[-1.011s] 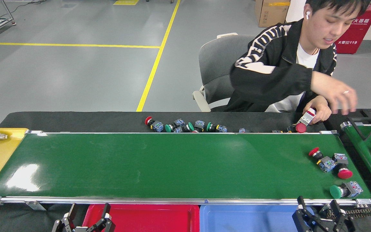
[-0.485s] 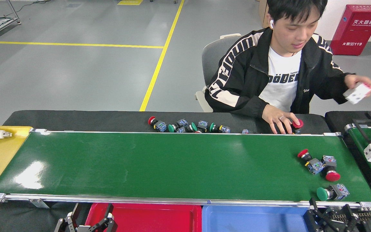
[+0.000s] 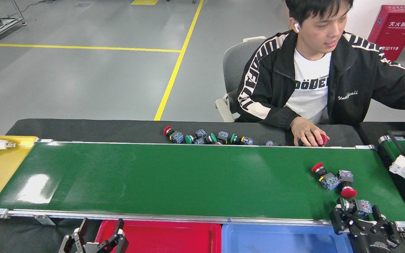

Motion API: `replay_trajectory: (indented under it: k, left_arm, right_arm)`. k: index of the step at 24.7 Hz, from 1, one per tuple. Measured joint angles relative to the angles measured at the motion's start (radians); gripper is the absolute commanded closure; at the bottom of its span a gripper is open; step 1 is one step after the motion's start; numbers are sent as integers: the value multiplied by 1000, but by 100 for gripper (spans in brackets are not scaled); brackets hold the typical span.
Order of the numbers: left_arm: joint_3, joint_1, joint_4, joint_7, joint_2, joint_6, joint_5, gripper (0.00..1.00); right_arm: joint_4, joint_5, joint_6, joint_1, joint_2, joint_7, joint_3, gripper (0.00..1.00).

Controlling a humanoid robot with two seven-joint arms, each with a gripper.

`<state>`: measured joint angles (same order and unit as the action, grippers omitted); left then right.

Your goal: Pick switch part from conveyor to tray

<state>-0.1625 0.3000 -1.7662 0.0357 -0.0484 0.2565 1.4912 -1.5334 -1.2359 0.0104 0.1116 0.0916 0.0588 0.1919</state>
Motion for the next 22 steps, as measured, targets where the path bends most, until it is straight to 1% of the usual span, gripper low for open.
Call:
replay_trajectory:
  k: [4,8,11,14,15,17,19,21,22]
  left_arm:
    - [-1,-1,0,0,0,1,0,0]
    - [-2,-1,0,-2,18,-4,1,0]
    - [-1,-1,0,-7,18,-7,2,0]
    - [-2,-1,0,-9,19,-9,2,0]
    - [-1,-1,0,-9,20,-9,2,0]
    - [-1,-1,0,-12,26,-14,2,0]
    - [-1,-1,0,-13,29,-12,2,0]
    - [0,0,0,-9,29,-9,2,0]
    - [1,0,0,-8,28,-8,2,0]
  right_arm:
    - [-9,2,57,-1,0,20,-4,53]
    - [-127,45,162,12,-8,34,-21,50]
    - [-149,55,294,22,-48,38,-151,48]
    - [-159,56,415,23,-55,38,-285,47]
    - [-160,53,440,23,-61,38,-334,43]
    - [-158,33,466,22,-70,40,-454,22]
    - [-147,-5,473,22,-75,45,-544,3]
    - [-127,-27,478,22,-89,50,-592,3]
    - [-120,-31,477,22,-104,51,-601,3]
